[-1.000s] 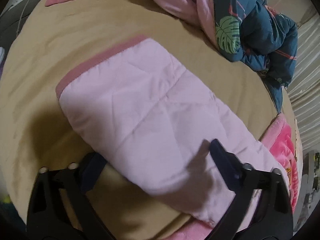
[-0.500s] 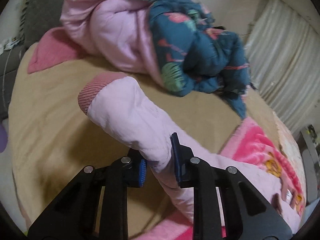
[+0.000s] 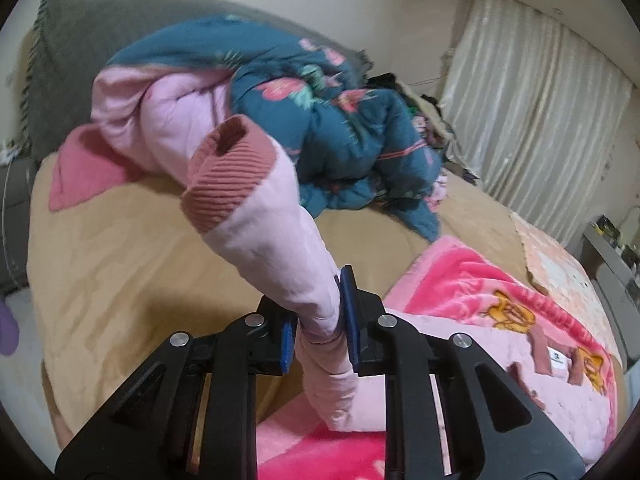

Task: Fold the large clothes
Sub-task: 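Lift the sleeve with the left gripper, fold it across the jacket front, release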

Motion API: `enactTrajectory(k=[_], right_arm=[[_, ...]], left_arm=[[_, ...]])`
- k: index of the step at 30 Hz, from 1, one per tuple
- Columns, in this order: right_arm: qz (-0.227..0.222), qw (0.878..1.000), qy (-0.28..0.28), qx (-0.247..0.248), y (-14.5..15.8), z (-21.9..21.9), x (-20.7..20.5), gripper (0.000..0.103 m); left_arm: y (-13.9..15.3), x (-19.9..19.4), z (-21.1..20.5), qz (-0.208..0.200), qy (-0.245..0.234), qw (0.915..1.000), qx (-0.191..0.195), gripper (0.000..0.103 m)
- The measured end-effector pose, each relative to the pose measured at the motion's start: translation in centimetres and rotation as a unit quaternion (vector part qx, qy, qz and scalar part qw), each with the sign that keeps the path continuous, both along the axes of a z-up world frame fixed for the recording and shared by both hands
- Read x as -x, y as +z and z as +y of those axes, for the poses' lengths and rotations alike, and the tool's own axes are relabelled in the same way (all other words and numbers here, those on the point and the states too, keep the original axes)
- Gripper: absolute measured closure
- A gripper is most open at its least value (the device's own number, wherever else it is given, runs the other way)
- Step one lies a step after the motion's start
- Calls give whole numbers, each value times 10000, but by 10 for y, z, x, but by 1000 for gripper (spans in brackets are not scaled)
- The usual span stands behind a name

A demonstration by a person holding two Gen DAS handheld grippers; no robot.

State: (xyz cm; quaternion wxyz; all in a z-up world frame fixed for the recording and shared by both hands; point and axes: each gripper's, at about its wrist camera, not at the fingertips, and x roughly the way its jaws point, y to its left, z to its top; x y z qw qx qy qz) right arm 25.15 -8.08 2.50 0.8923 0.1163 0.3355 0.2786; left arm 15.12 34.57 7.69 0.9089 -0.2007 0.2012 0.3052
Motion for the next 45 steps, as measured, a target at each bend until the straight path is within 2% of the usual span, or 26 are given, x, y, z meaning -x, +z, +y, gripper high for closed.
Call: enactTrajectory(k=[3,9,15,33,45], right_arm=[[2,9999,-88,-89,1,-18,1,4],[-85,9993,-219,-296,4,-43,1,4],[-83,9985,-230,-498,2,-65,4,4],[-118,9944,-580,-881,2,-137,7,4],[-99,9931,-630,-980,-2,-159,5,4]], left_arm=[[11,0,-24,-29,-201,9997,-129,92],[34,-10,-82,64,-711,9954,-639,95],[52,-19,-120,0,-1064,9910,-807,96],[84,-35,-199,-75,-1731,9796,-1017,98],[94,-44,-251,-176,-2244,9688,-1034,98]])
